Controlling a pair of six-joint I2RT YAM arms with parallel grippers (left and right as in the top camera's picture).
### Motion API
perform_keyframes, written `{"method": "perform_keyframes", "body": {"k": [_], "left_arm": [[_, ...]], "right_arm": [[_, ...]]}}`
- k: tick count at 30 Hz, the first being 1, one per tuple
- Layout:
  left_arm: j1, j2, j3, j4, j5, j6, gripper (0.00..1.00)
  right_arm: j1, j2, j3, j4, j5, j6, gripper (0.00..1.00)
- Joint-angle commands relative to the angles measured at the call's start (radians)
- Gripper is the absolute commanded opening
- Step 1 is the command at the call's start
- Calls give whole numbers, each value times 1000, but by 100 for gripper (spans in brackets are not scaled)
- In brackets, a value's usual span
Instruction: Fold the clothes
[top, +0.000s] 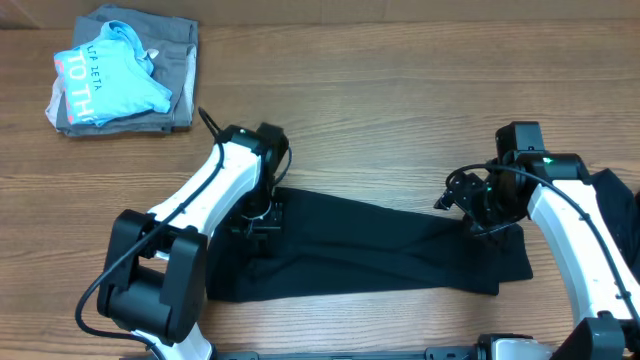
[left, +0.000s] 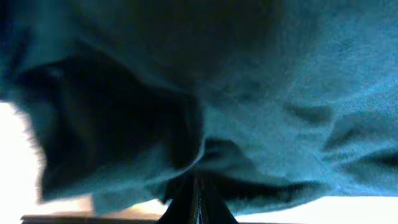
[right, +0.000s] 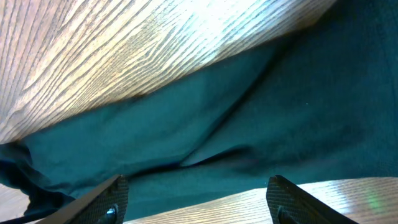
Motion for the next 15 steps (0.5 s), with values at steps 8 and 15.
{"method": "perform_keyframes", "body": {"k": [8,15], "left_arm": [[0,-5,-148,68,57,19,4],[1,-5,-207,-32,56,19,4]], "right_arm": [[6,-9,-7,1,10,-3,75],[6,-9,-7,-1,10,-4,74]]}}
